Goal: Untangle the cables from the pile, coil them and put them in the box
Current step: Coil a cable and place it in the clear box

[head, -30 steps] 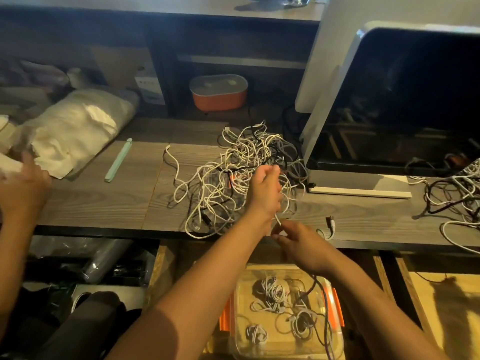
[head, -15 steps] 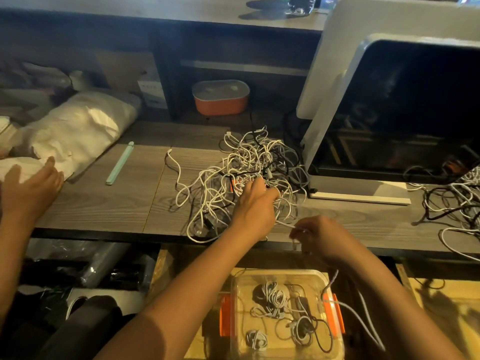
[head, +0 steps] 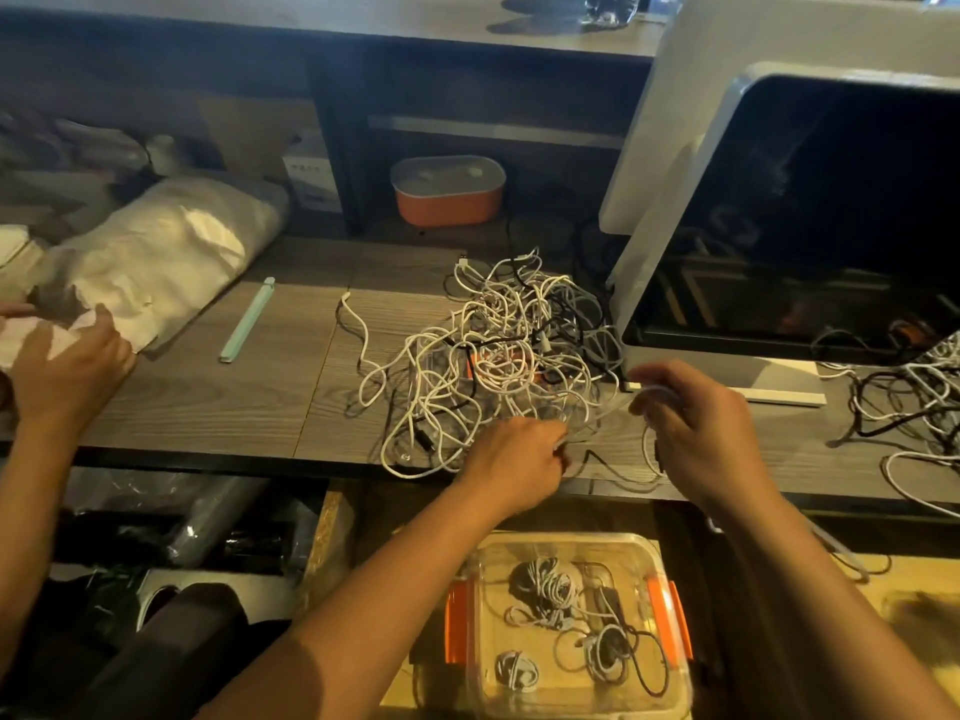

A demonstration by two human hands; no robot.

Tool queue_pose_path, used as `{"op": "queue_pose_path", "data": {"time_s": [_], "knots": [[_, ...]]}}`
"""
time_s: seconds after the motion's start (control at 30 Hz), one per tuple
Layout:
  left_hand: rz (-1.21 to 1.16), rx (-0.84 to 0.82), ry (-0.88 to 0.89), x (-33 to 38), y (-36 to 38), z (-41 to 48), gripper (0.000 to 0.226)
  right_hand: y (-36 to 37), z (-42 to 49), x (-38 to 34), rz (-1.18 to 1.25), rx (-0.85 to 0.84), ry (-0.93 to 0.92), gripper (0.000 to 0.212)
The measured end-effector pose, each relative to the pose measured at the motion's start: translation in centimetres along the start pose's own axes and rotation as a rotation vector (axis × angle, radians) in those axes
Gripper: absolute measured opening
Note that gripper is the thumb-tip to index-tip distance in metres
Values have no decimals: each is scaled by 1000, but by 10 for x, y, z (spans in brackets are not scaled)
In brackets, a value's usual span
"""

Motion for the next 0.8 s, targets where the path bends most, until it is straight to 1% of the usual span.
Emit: {"op": "queue_pose_path", "data": {"time_s": [0.1, 0.17, 0.23, 0.3, 0.43, 0.47, 0.53, 0.6, 0.63, 0.67, 0.73, 0.8], "knots": [[-151, -132, -113, -11, 13, -2, 27, 1, 3, 10, -9, 0, 37, 31], [-425, -179, -186, -18, 18, -3, 30, 4, 5, 23, -38, -4, 83, 30], [-790, -197, -220, -10, 16, -5, 34, 11, 5, 38, -114, -21, 130, 29], [-1122, -191, -167, 12, 6, -9, 38, 25, 4, 46, -202, -85, 141, 25], [-1410, -192, 29, 62, -17, -9, 36, 56, -2, 38, -369, -253, 41, 19], [-1458, -157, 47, 68, -21, -6, 34, 62, -3, 33, -418, -295, 10, 17], [-1523, 0, 25, 68, -28, 5, 32, 75, -7, 23, -527, -391, -33, 12], [-1508, 190, -46, 57, -34, 16, 29, 87, -10, 14, -588, -477, -43, 12], [-1422, 300, -63, 50, -38, 20, 27, 90, -11, 11, -608, -509, -41, 9], [-1273, 420, -58, 42, -44, 23, 26, 91, -11, 7, -616, -527, -44, 6], [-807, 623, 46, 41, -62, 19, 23, 91, -11, 1, -615, -536, -65, 8], [-347, 671, 199, 59, -66, 16, 23, 87, -11, 0, -617, -534, -70, 6]]}}
Point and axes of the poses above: each hand's wrist, its own z-axis towards the middle knuckle, its own y-axis out of the palm, x = y × z, the point moved 10 cm from there along z, towards the middle knuckle, and after that the axes turned 12 degrees about -z, right-handed, at the moved point
